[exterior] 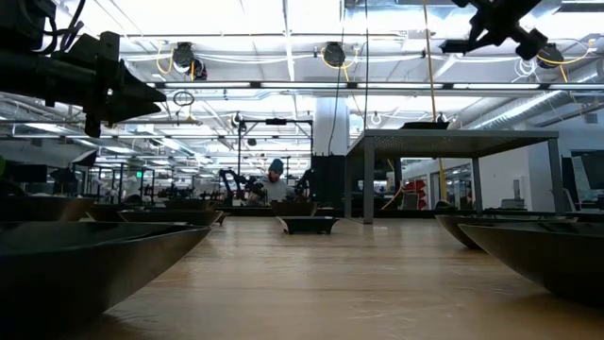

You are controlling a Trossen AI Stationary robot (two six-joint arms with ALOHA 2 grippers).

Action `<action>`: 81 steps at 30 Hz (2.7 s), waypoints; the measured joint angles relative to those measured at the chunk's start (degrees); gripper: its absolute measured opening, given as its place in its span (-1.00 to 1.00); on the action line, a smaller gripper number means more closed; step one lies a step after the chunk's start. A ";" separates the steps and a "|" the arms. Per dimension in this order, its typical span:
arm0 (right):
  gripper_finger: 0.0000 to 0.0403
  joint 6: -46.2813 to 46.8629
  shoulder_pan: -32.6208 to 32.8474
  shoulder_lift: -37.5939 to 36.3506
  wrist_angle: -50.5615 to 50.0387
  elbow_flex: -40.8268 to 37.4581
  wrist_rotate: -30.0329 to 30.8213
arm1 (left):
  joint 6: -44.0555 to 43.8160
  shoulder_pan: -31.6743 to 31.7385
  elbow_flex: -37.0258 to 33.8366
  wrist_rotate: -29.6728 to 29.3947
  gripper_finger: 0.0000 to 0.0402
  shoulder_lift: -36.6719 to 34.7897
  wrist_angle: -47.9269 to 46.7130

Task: Pick & Place Mini shaped plates
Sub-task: Stack the black square plate on the black square plates on the shelf

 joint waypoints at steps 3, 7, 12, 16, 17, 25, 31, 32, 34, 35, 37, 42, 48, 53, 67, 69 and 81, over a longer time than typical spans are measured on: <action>-1.00 -2.76 0.73 0.15 3.11 -0.61 -0.07 | 0.00 0.00 0.00 0.00 -0.36 0.00 0.00; -1.00 -5.87 1.45 0.41 6.74 -2.00 -0.20 | 0.00 0.00 0.00 0.00 -0.36 0.02 0.00; -1.00 -7.80 1.79 0.91 7.00 -2.12 -1.64 | 0.00 -0.01 -0.02 0.02 -0.36 0.01 0.00; -1.00 -13.68 1.79 0.82 6.78 -2.12 -1.77 | 0.00 -0.02 -0.02 0.01 -0.36 0.02 0.00; -1.00 -13.50 1.79 0.82 6.79 -2.12 -2.26 | 0.00 0.00 -0.01 0.01 -0.36 0.00 0.00; -1.00 -10.48 1.17 0.80 2.54 -2.14 -3.30 | 0.00 -0.01 0.00 0.00 -0.36 0.02 -0.01; -1.00 0.26 -2.27 0.78 -5.35 -2.16 -3.07 | 0.00 0.00 0.00 0.01 -0.36 0.01 0.00; -1.00 2.76 -3.01 0.80 -7.33 -2.11 -3.38 | 0.00 -0.01 -0.01 0.02 -0.36 0.02 0.00; -1.00 7.98 -4.87 1.08 -11.38 -1.59 -4.96 | 0.00 0.00 -0.01 0.00 -0.36 0.02 0.00; -1.00 10.14 -5.95 1.39 -12.94 -1.15 -5.93 | 0.00 0.00 -0.02 0.02 -0.36 0.02 0.00; -1.00 13.29 -8.01 2.39 -15.70 -0.26 -8.03 | 0.00 -0.01 -0.02 0.00 -0.36 0.02 0.00; -1.00 16.96 -11.58 7.43 -20.32 4.49 -11.48 | 0.00 0.00 -0.01 0.01 -0.36 0.02 -0.01; -1.00 25.40 -15.29 17.39 -37.07 13.71 -17.18 | 0.00 0.00 0.00 0.00 -0.36 0.00 -0.02; -1.00 30.90 -15.60 21.68 -43.61 16.15 -19.77 | 0.00 0.00 -0.01 0.01 -0.36 0.01 0.00; -1.00 43.90 -12.70 22.02 -39.40 7.59 -19.85 | 0.00 -0.01 -0.01 0.01 -0.36 0.02 0.00; -1.00 44.94 -12.34 22.05 -38.10 6.47 -19.85 | 0.00 -0.01 -0.01 0.01 -0.36 0.01 -0.01; -1.00 47.16 -12.13 21.91 -37.52 6.25 -16.97 | 0.00 -0.02 -0.02 0.00 -0.36 0.02 0.00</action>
